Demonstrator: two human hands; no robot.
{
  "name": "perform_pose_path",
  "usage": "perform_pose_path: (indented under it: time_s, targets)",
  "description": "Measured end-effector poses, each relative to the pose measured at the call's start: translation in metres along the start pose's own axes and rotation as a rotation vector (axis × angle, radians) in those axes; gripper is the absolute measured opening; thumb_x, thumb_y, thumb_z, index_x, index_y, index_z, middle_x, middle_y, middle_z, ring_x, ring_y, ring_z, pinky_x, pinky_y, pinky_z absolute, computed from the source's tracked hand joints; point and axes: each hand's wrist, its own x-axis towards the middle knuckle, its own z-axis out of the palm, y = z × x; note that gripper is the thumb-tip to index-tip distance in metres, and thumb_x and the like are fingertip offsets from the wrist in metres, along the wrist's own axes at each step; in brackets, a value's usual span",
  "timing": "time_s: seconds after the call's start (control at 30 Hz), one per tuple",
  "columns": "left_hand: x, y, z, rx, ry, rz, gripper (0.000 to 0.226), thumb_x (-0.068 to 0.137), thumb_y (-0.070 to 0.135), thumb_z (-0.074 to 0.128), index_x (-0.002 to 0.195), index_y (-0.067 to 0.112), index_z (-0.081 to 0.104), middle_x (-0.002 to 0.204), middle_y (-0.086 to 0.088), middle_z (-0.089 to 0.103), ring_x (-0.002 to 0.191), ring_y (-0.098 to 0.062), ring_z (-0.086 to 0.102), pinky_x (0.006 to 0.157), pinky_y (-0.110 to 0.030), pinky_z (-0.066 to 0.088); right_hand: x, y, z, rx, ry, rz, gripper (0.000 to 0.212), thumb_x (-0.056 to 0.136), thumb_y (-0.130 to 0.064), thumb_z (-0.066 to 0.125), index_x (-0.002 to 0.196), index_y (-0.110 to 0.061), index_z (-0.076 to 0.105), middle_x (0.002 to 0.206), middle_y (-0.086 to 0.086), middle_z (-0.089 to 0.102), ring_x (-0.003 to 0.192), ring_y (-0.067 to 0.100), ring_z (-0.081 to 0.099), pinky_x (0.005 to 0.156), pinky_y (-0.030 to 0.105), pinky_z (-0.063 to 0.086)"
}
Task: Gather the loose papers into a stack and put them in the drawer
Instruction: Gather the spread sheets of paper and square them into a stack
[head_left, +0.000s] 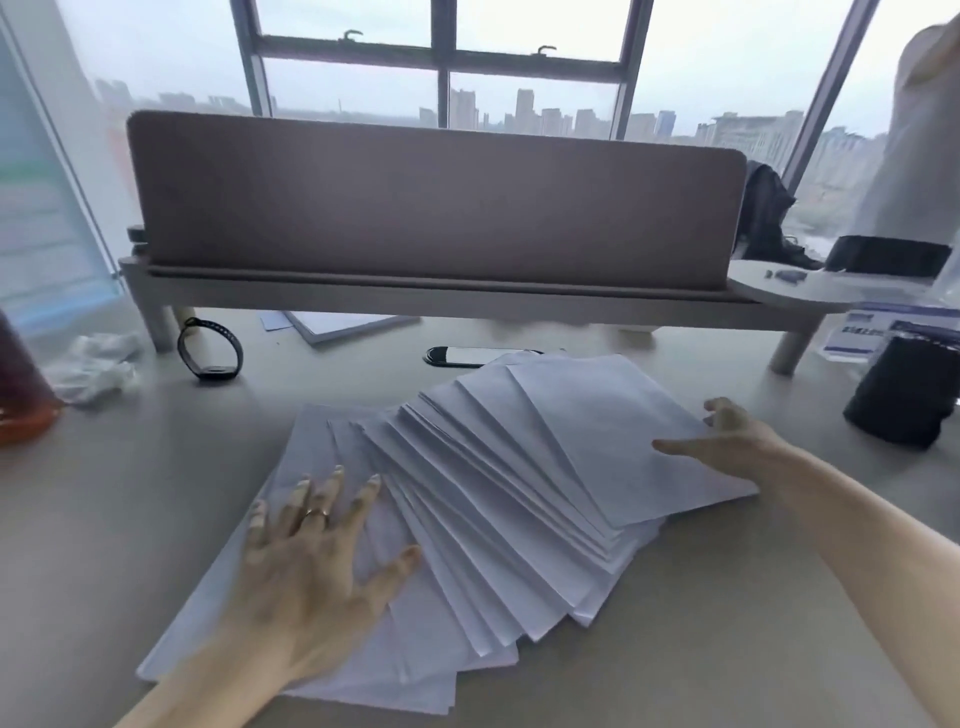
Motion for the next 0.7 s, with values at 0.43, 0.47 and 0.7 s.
perform_pose_path:
  time_s: [0.43,0.47,0.7]
  targets:
    - [0.001,0.000,-0.004,0.020,-0.025,0.048,0.108,0.065,0.090,-0.011,0.162,0.041,-0.004,0.174,0.007,-0.002,0.160,-0.015,-0.006,0.129,-0.046,-0.005,-0.009,-0.060,0.005,-0.068,-0.341,-0.178,0.071,0.057,-0.017,0.098,0.119,-0.011,0.065,0.115,0.009,0.074,0.105,0.032,0.071,0.096,0.048,0.057]
    - [0.003,-0.001,-0.007,0.019,-0.018,0.052,0.107,0.068,0.090,-0.008,0.162,0.040,-0.001,0.174,0.008,0.002,0.160,-0.014,-0.002,0.129,-0.045,-0.002,-0.014,-0.063,0.007,-0.050,-0.348,-0.174,0.069,0.059,-0.022,0.098,0.119,-0.011,0.066,0.114,0.008,0.074,0.104,0.031,0.071,0.096,0.047,0.058]
    - [0.009,0.002,-0.010,0.024,0.015,0.031,0.103,0.073,0.091,0.006,0.161,0.039,0.017,0.171,0.007,0.017,0.157,-0.015,0.012,0.123,-0.042,0.013,-0.041,-0.080,0.028,-0.057,-0.314,-0.212,0.043,0.062,-0.035,0.095,0.093,-0.016,0.073,0.085,-0.004,0.070,0.083,0.018,0.067,0.069,0.025,0.051]
